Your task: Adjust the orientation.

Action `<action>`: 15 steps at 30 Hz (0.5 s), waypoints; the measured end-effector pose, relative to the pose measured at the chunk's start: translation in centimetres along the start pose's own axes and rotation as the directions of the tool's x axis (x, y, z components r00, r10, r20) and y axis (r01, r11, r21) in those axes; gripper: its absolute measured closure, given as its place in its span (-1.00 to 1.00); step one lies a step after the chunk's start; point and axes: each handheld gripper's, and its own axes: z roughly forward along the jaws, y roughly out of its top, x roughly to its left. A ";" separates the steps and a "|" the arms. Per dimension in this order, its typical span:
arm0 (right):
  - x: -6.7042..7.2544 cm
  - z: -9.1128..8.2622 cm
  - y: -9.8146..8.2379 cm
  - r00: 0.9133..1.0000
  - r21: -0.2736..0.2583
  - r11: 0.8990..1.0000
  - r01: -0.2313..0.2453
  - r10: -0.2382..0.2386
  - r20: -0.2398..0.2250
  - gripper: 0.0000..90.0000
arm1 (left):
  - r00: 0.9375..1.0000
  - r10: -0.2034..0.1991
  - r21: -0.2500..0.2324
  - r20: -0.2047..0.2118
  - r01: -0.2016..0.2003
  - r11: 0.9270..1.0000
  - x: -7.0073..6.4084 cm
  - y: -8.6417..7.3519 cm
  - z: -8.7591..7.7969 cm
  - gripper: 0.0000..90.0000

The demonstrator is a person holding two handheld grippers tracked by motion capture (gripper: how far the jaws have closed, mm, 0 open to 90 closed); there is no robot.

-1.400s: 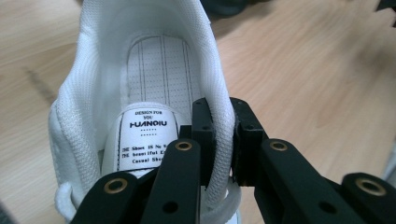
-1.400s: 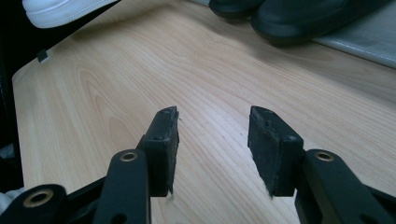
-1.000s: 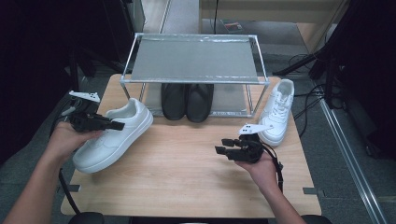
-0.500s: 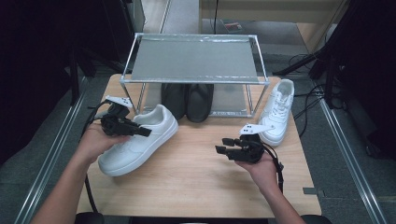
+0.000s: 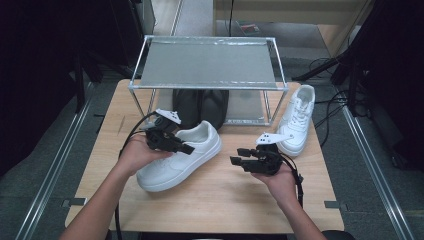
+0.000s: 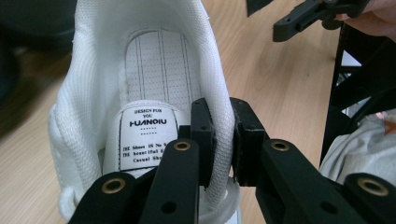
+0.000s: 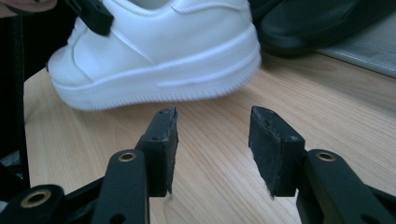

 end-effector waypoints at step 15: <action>-0.3 -0.3 -0.2 1.000 -0.014 1.000 0.007 -0.006 0.001 0.29 | 0.998 0.060 0.095 0.032 -0.062 0.994 -2.1 0.9 6.4 0.75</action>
